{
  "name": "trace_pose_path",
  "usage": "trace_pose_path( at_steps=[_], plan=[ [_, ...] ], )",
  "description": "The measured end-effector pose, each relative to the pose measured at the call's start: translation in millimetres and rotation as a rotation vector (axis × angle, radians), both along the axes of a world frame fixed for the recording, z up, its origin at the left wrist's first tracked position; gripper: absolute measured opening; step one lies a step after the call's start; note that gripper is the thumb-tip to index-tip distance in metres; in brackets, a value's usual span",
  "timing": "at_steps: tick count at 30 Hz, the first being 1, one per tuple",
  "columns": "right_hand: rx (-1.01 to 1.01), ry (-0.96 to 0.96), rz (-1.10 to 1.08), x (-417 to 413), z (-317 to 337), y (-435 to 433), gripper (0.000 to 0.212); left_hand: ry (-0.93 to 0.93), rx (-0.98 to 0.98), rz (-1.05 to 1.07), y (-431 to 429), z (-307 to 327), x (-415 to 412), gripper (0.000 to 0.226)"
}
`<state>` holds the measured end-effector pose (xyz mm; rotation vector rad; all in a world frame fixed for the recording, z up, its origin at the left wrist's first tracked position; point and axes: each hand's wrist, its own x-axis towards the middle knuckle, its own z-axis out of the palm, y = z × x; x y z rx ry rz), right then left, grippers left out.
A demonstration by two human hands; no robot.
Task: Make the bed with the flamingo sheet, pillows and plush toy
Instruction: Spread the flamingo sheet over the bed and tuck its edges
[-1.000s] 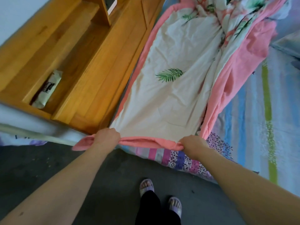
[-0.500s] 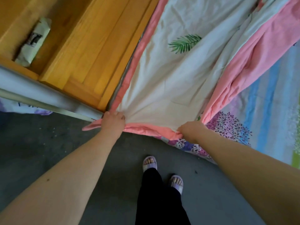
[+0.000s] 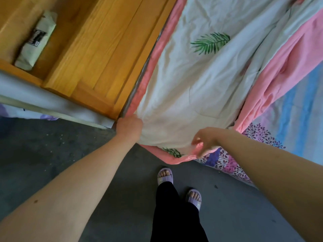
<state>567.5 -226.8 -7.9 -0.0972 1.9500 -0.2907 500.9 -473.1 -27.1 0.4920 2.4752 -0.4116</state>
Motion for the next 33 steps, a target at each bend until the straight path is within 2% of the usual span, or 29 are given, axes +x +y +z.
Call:
trace_pose_path(
  at_steps=[2,4,7,13,15,18,22,26,31,33],
  plan=[
    [-0.052,0.079,-0.058,-5.4,-5.2,-10.5,0.065,0.136,0.163,0.077,-2.8,-3.7,-5.8,0.023],
    [-0.046,0.232,-0.013,-11.7,-12.9,-20.6,0.053,0.213,0.268,0.116,-2.2,-4.4,-13.1,0.020],
    [-0.006,0.444,0.045,-20.8,-18.3,-29.6,0.046,0.232,0.244,0.034,-3.1,-13.4,-26.6,0.024],
    [0.033,0.580,0.044,-36.2,-27.6,-37.0,0.065,0.183,0.091,-0.036,2.6,-31.1,-50.2,0.029],
    [0.037,0.570,0.020,-42.3,-31.1,-36.9,0.071,0.181,0.094,-0.054,4.6,-34.8,-53.9,0.029],
    [0.041,0.457,-0.019,-50.5,-35.7,-37.1,0.076,0.170,0.125,-0.063,9.2,-36.4,-58.2,0.023],
    [0.055,0.378,-0.024,-57.0,-39.4,-44.3,0.079,0.121,0.167,0.099,13.4,-31.6,-64.7,0.025],
    [0.109,0.334,0.014,-62.8,-42.2,-55.5,0.085,0.220,0.069,0.036,11.6,-31.3,-71.6,0.025],
    [0.107,0.253,0.028,-66.2,-35.6,-57.4,0.083,0.225,-0.016,0.027,8.6,-31.4,-62.2,0.049],
    [0.079,0.244,0.009,-67.6,-29.1,-54.8,0.076,0.206,-0.007,0.032,6.0,-23.3,-64.2,0.049]
  ],
)
